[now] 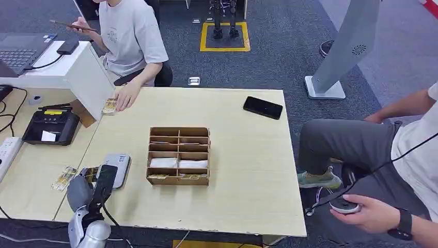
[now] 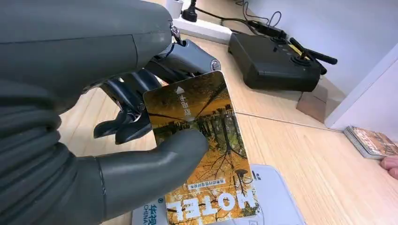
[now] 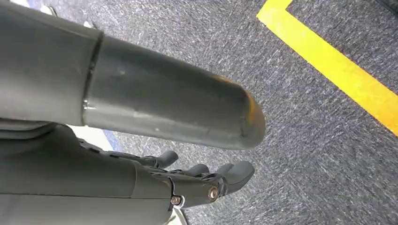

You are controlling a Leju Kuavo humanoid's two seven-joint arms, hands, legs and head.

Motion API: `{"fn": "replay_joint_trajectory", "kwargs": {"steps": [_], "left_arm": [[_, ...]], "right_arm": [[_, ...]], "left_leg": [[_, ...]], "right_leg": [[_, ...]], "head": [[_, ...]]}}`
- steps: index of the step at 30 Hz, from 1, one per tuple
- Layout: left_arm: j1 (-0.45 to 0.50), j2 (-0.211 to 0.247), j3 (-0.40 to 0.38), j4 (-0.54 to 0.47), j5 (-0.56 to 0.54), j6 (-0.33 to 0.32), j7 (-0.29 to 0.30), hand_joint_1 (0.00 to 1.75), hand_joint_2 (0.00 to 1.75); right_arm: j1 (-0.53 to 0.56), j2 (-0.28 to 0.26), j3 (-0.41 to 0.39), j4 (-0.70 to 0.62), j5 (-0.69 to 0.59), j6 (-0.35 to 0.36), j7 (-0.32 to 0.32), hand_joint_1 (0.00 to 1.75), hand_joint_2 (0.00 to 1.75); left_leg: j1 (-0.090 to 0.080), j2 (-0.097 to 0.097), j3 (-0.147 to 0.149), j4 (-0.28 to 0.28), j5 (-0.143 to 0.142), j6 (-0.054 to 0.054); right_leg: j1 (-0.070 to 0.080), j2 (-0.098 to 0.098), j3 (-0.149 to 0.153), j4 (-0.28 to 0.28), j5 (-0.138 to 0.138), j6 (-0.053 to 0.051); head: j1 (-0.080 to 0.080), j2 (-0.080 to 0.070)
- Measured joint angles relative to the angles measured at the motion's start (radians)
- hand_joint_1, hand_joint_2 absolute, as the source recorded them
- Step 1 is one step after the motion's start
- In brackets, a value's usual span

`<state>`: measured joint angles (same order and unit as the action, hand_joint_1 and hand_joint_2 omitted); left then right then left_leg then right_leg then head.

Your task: Pass the card to the sensor for recognition and then transmit it.

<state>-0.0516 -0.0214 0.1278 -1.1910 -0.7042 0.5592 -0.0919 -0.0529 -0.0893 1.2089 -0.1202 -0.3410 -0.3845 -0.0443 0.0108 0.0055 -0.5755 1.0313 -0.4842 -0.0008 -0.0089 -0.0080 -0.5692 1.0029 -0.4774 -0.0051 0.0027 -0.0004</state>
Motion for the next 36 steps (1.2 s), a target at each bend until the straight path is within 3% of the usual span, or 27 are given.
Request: {"fn": "replay_joint_trajectory", "kwargs": {"steps": [6,22,26,32,36], "left_arm": [[0.0,0.0,0.0,0.0,0.042,-0.043,-0.011,1.75,1.75],[0.0,-0.005,0.0,0.018,0.06,-0.064,-0.018,1.75,1.75],[0.0,-0.014,0.014,0.017,0.268,-0.145,-0.105,1.75,1.75],[0.003,-0.014,0.034,-0.041,0.579,-0.209,-0.183,1.75,1.75],[0.002,-0.013,0.042,-0.078,0.643,-0.22,-0.198,1.75,1.75]], "right_arm": [[0.0,0.0,0.001,0.0,-0.001,0.0,-0.001,0.0,0.0],[0.0,0.002,0.017,0.0,-0.001,0.0,-0.003,0.0,0.0],[0.0,0.002,0.019,0.0,-0.003,-0.002,-0.004,0.0,0.0],[0.0,0.002,0.026,0.0,-0.003,-0.007,-0.004,0.0,0.0],[-0.001,0.002,0.027,0.0,-0.003,-0.008,-0.005,0.0,0.0]], "left_leg": [[0.0,0.0,0.0,0.0,0.0,0.0],[0.0,0.0,0.0,0.0,0.0,0.0],[0.0,0.0,0.0,0.0,0.0,0.0],[0.0,0.0,0.0,0.0,0.0,0.0],[0.0,0.0,0.0,0.0,0.0,0.0]], "right_leg": [[0.0,0.0,0.0,0.0,0.0,0.0],[0.0,0.0,0.0,0.0,0.0,0.0],[0.0,0.0,0.0,0.0,0.0,0.0],[0.0,-0.001,0.0,0.0,0.0,0.0],[0.0,0.0,0.0,0.0,0.0,0.0]], "head": [[0.0,0.0],[0.0,0.0],[0.0,0.0],[0.0,0.0],[0.0,0.0]]}}
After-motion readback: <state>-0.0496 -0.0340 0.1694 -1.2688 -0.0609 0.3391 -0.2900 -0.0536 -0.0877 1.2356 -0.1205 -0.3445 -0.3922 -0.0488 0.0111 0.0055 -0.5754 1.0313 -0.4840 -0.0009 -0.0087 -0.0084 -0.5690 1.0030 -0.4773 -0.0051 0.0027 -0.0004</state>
